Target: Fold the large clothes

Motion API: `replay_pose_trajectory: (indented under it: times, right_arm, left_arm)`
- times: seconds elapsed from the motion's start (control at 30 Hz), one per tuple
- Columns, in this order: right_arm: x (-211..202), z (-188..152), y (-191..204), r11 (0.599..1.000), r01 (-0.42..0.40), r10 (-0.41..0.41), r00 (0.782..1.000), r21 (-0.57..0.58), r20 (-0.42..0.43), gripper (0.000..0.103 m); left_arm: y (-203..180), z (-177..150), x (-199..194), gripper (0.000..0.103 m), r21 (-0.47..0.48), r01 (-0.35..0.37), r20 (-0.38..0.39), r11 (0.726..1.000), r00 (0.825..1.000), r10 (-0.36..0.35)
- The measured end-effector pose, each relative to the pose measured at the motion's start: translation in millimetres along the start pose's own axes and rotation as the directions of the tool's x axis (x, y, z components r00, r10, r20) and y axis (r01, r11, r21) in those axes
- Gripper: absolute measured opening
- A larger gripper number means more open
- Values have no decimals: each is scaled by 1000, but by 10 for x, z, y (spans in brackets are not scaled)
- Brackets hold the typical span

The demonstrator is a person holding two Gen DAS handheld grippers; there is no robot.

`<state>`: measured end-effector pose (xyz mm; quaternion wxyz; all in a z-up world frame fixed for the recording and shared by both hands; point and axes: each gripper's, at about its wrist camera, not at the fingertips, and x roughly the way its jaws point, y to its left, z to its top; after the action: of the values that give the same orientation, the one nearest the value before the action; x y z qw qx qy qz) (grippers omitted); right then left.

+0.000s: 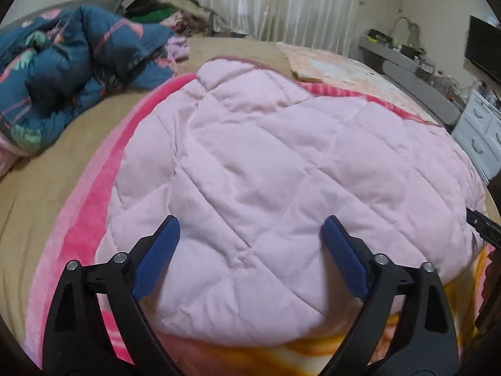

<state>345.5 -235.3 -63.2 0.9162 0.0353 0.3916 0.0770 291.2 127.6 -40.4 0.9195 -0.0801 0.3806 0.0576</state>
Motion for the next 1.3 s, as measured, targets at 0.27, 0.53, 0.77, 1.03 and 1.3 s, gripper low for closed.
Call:
replay_pose_trajectory:
  times: [0.27,0.53,0.77,1.03,1.3]
  right_arm:
    - [319,142,82,998,24,-25,1000,-58,-14,85]
    - [157,275,6,999,11,-12,999,-36,-47,87]
    - [-570,285,-73,997,-61,58,996,38,63,99]
    - [-1382,282,-1,993,-120,114,981,25,157,99]
    - [-1862,17,-36,992,-120,113,973,26,199,99]
  left_arm:
    - [38,108,238,91,-9,-14,-32,1000,999,14]
    - [11,135,-5,90,-13,-21,-23,1000,1000,21]
    - [4,161,-562,94,-14,-5,35,1000,999,5]
    - [7,88,-1108,94,-20,3,88,1000,996,-1]
    - [87,-135,-1431,94,-47,17,99,999,995,-12]
